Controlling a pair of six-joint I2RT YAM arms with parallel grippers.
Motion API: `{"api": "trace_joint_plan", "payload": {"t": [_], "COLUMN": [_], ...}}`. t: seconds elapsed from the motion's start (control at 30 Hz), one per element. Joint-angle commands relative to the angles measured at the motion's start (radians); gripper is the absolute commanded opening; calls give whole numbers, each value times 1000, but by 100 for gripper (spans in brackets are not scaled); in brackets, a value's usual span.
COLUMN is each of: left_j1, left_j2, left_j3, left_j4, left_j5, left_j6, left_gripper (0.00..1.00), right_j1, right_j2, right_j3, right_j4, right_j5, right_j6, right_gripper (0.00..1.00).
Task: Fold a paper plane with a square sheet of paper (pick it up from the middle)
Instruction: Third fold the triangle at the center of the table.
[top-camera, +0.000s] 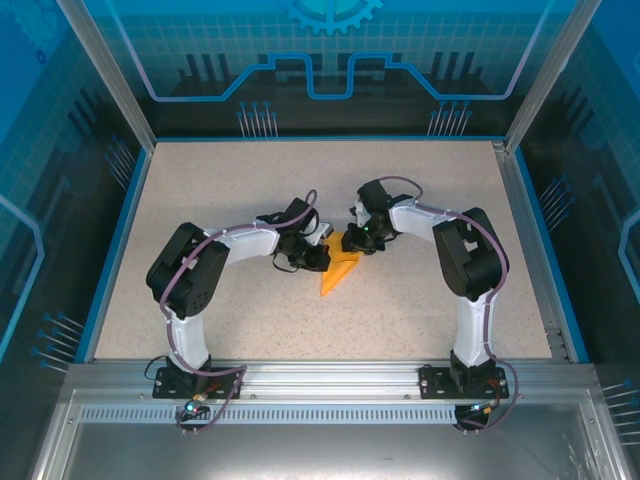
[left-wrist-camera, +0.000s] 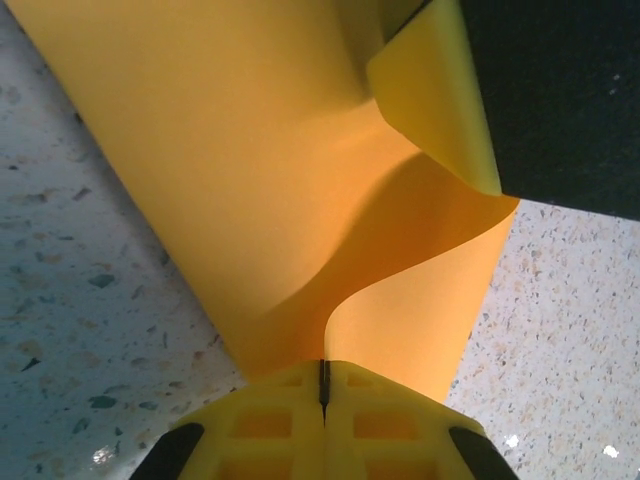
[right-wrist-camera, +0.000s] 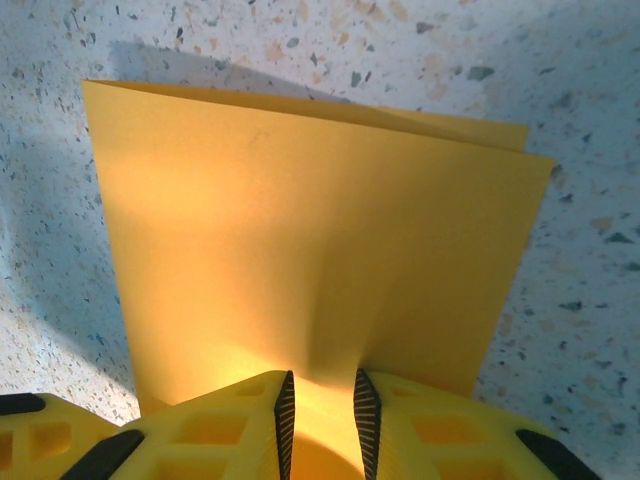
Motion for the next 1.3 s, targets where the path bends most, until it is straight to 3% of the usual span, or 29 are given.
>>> {"api": "trace_joint_plan", "payload": {"t": [0.0,1.27], "left_j1": [11,8], "left_j2": [2,48], "left_j3": [4,22], "left_j4": [13,-26], "left_j5": [-15,15], "left_j6": [-27,-16], "left_gripper": [4,6], "right_j1": [15,21], "right_j2": [28,37], "right_j3": [-1,7], "right_j4": [-68,-67], "right_j5": [25,14], "right_j6": [10,28], "right_gripper": [27,27]}}
